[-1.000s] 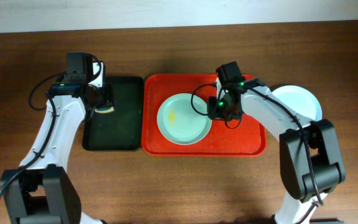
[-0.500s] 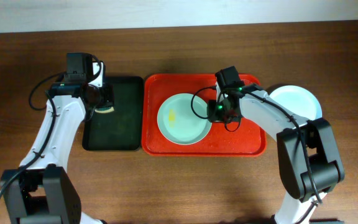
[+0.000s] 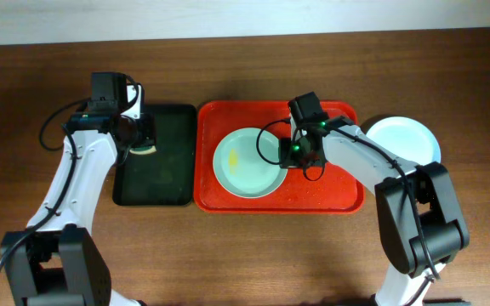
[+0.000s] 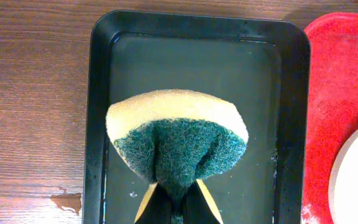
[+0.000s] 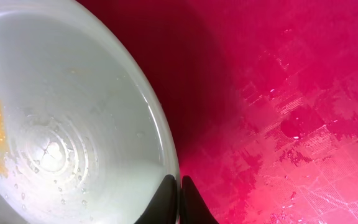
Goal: Clean dirty plates on tray and stack at the side
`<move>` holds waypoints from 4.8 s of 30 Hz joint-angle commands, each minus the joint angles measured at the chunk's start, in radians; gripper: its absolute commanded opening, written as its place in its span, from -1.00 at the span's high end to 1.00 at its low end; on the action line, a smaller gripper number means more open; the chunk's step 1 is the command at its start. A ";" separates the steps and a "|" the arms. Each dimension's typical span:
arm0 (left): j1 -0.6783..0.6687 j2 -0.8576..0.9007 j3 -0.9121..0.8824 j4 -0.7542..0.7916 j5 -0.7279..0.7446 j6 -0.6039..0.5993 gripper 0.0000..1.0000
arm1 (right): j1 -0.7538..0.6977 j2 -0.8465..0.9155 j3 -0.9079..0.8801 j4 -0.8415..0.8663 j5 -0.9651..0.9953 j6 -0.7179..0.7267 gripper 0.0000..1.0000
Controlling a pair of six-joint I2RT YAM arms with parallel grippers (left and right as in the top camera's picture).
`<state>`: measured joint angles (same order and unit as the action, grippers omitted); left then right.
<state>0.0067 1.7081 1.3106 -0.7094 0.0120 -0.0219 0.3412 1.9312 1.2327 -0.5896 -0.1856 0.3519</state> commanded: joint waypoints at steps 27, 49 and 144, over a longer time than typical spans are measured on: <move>-0.167 0.065 0.222 -0.185 0.120 -0.019 1.00 | 0.051 -0.005 -0.064 0.021 0.047 0.222 0.92; -0.299 0.143 0.222 -0.182 0.142 -0.068 1.00 | 0.051 -0.042 -0.036 -0.005 0.047 0.177 0.92; -0.428 0.199 0.360 -0.319 -0.025 -0.280 1.00 | 0.071 -0.027 -0.038 0.019 -0.132 0.207 0.46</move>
<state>-0.4232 1.8870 1.7363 -1.0294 0.0566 -0.2893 0.4019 1.9095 1.1988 -0.5690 -0.2249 0.5552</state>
